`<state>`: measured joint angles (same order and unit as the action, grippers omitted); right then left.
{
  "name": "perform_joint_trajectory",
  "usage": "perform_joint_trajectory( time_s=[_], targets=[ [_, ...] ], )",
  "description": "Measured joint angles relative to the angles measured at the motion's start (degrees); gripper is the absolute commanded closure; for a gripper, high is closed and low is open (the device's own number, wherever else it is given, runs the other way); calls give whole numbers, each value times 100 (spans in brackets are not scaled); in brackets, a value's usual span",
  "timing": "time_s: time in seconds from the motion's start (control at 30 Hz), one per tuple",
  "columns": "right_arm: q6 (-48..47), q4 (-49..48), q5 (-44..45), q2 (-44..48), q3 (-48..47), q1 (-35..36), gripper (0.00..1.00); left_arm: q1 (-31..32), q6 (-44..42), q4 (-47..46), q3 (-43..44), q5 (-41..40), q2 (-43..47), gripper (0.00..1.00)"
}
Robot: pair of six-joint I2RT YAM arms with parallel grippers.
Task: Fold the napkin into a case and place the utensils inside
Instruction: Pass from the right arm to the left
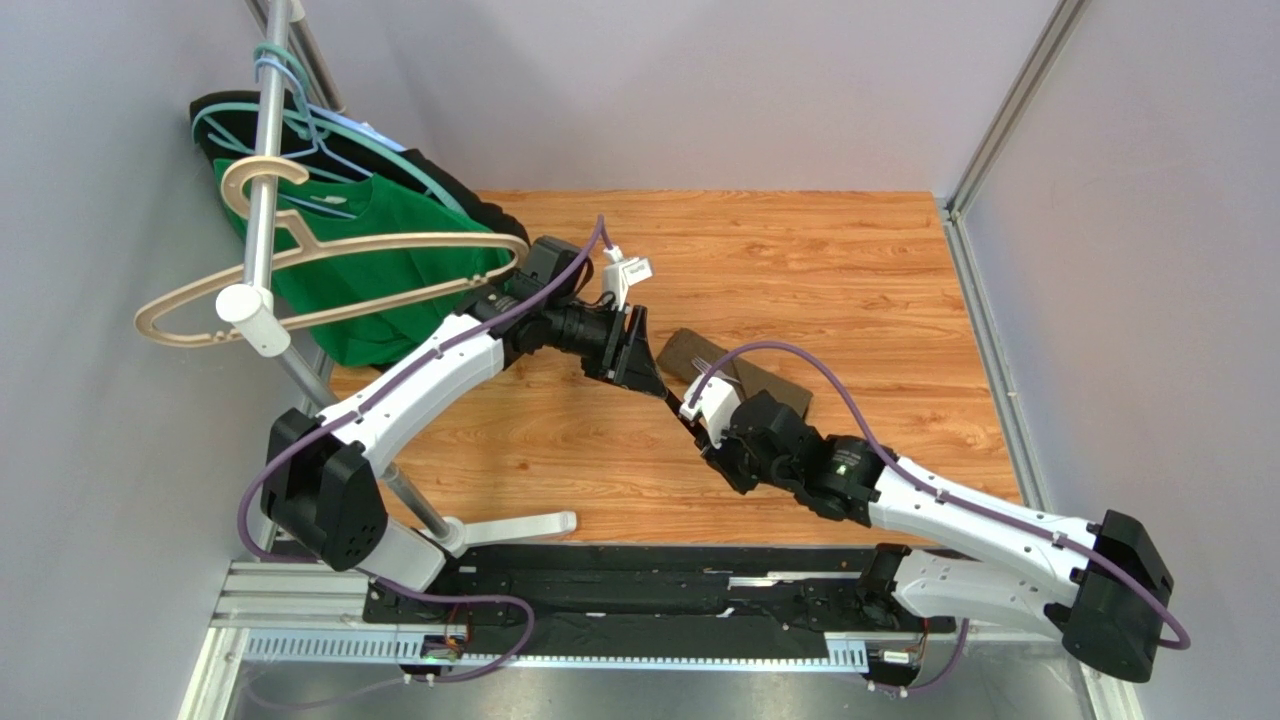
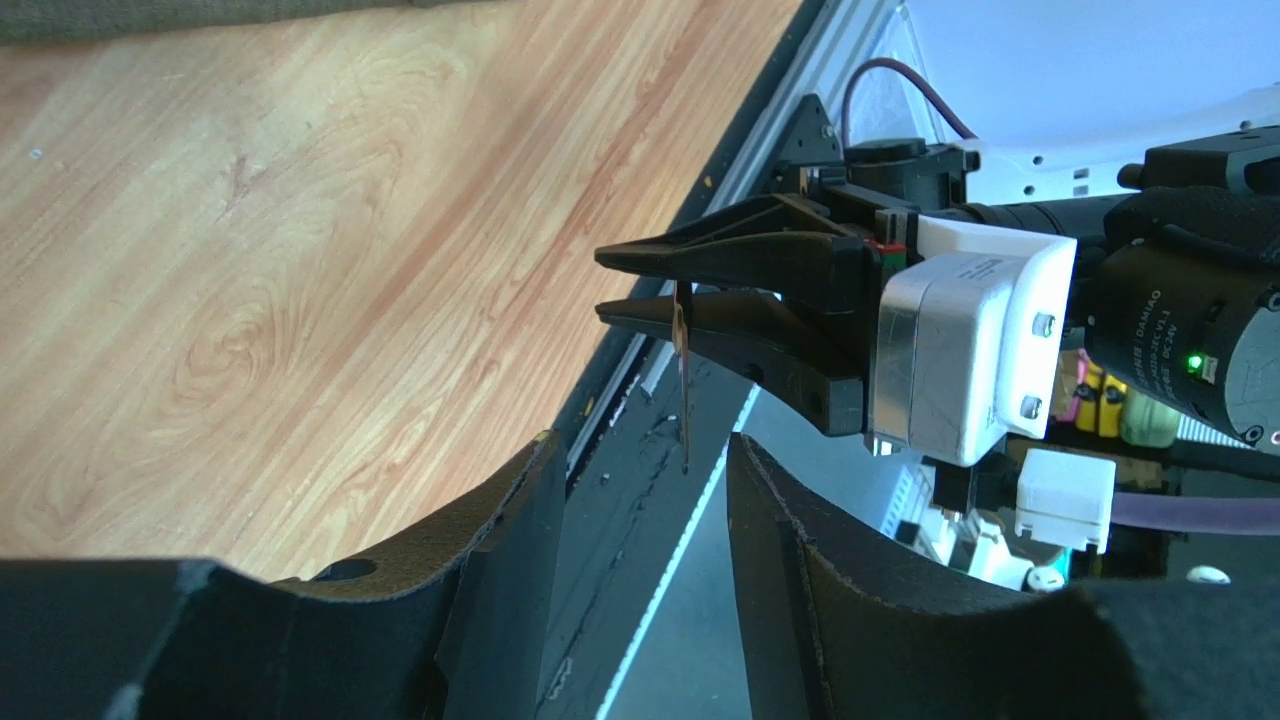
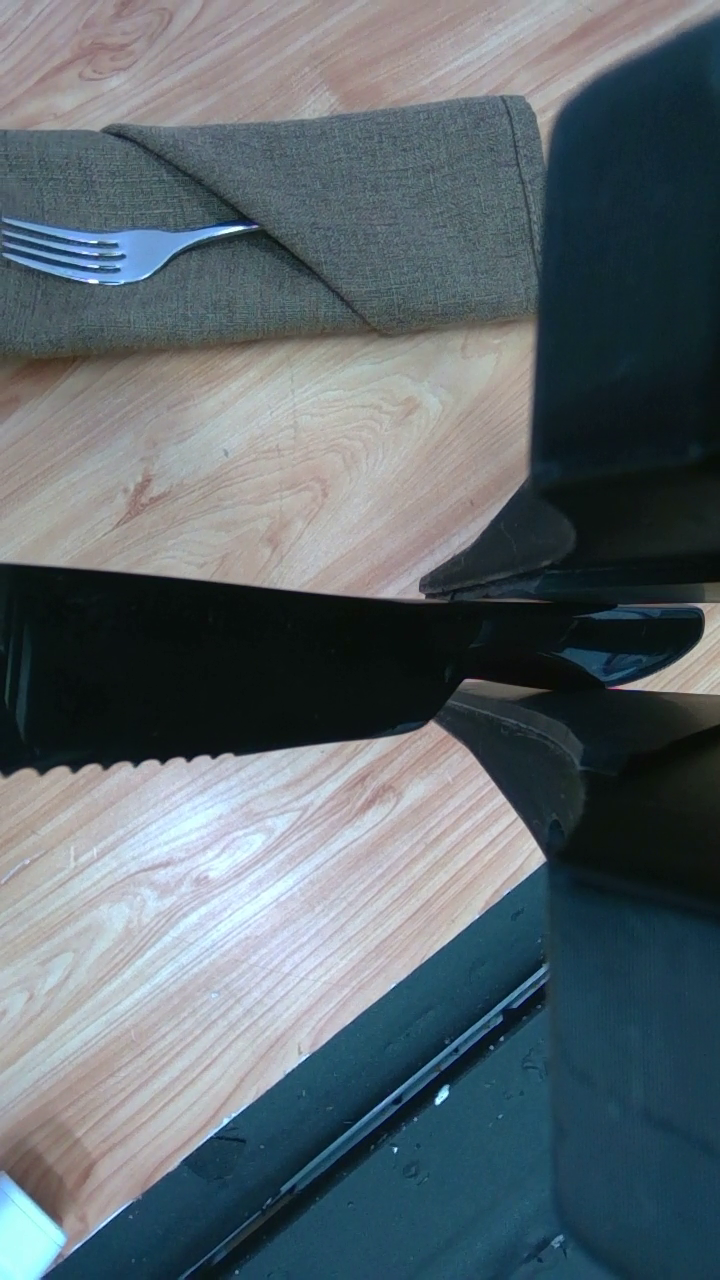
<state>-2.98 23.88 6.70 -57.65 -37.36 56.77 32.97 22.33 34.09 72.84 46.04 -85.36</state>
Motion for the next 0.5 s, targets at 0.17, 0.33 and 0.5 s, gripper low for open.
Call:
perform_joint_trajectory(
  time_s=[0.17,0.33,0.5],
  targets=[
    [-42,2,57,0,0,96,100,0,-4,-24,0,179,-35,55],
    [-85,4,116,0,0,118,100,0,7,-138,-17,396,-90,60],
    [-118,0,136,0,0,136,100,0,52,-258,-201,531,-122,66]
  ],
)
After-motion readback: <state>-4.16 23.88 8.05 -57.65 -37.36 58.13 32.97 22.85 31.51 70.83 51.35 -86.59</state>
